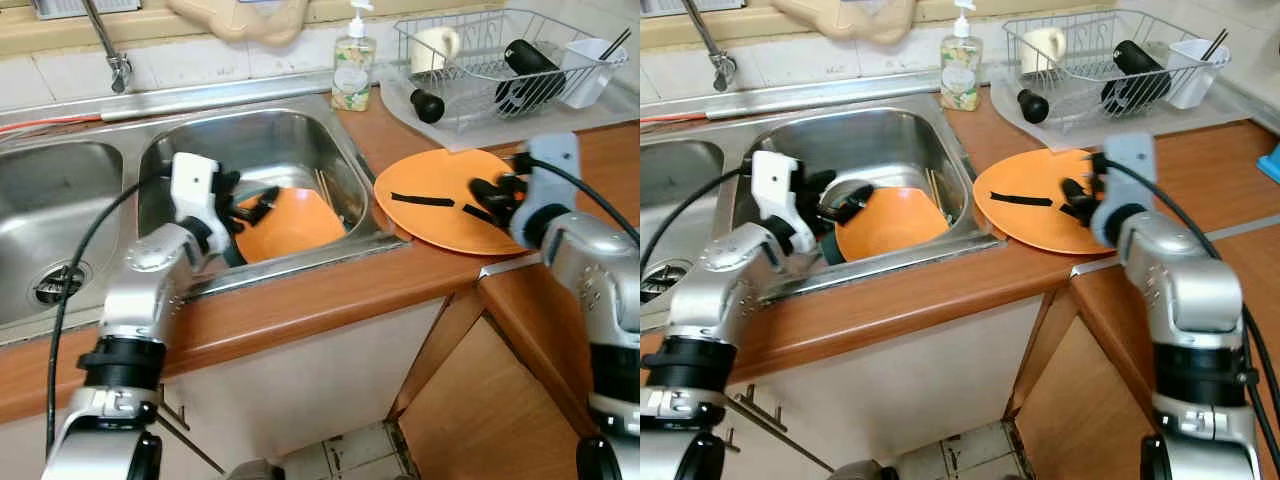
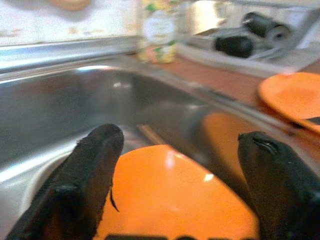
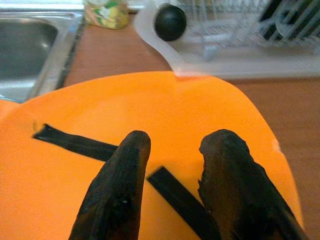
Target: Kitchen organization
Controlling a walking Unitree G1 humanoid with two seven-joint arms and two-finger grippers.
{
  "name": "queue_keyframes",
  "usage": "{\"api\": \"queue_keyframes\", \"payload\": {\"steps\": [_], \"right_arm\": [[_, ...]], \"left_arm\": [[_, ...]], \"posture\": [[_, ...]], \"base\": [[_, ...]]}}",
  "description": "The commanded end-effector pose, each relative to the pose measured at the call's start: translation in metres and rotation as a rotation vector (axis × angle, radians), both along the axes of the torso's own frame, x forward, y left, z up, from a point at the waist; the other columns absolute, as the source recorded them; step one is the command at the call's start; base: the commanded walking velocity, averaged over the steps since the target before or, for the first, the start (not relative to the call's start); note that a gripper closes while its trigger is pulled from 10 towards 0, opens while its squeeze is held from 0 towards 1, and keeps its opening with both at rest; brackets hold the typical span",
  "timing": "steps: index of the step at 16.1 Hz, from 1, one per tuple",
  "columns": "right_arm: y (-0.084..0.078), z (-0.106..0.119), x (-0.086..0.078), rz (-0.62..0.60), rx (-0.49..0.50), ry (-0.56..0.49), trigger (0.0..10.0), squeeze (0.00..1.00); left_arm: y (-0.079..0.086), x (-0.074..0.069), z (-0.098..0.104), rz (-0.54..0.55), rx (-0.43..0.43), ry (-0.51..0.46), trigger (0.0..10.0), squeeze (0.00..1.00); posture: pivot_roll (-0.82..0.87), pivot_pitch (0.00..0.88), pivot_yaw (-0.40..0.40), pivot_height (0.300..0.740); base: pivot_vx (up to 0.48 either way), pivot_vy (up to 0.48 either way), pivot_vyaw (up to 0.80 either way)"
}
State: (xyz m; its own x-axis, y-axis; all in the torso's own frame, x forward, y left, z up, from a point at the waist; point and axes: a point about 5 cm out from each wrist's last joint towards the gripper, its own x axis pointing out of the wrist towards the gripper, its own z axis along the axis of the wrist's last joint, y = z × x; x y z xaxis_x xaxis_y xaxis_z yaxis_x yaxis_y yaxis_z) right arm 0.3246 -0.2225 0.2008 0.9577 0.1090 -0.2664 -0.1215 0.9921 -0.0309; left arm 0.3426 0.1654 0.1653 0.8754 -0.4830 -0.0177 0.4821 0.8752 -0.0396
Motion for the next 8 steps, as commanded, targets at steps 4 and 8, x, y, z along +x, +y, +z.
{"api": "queue_keyframes", "payload": {"steps": [4,8], "right_arm": [[-0.036,0.001,0.017,-0.111,0.046,0.026,10.0,1.00],[-0.064,-0.007,0.028,-0.205,0.083,0.061,10.0,1.00]], "left_arm": [[-0.016,-0.013,0.003,-0.107,-0.050,-0.013,10.0,1.00],[-0.020,-0.020,0.000,-0.137,-0.066,0.008,10.0,1.00]], "posture": [[-0.11,0.000,0.036,0.740],[-0.11,0.000,0.026,0.740]], "base": [[0.000,0.000,0.00],[0.000,0.000,0.00]]}}
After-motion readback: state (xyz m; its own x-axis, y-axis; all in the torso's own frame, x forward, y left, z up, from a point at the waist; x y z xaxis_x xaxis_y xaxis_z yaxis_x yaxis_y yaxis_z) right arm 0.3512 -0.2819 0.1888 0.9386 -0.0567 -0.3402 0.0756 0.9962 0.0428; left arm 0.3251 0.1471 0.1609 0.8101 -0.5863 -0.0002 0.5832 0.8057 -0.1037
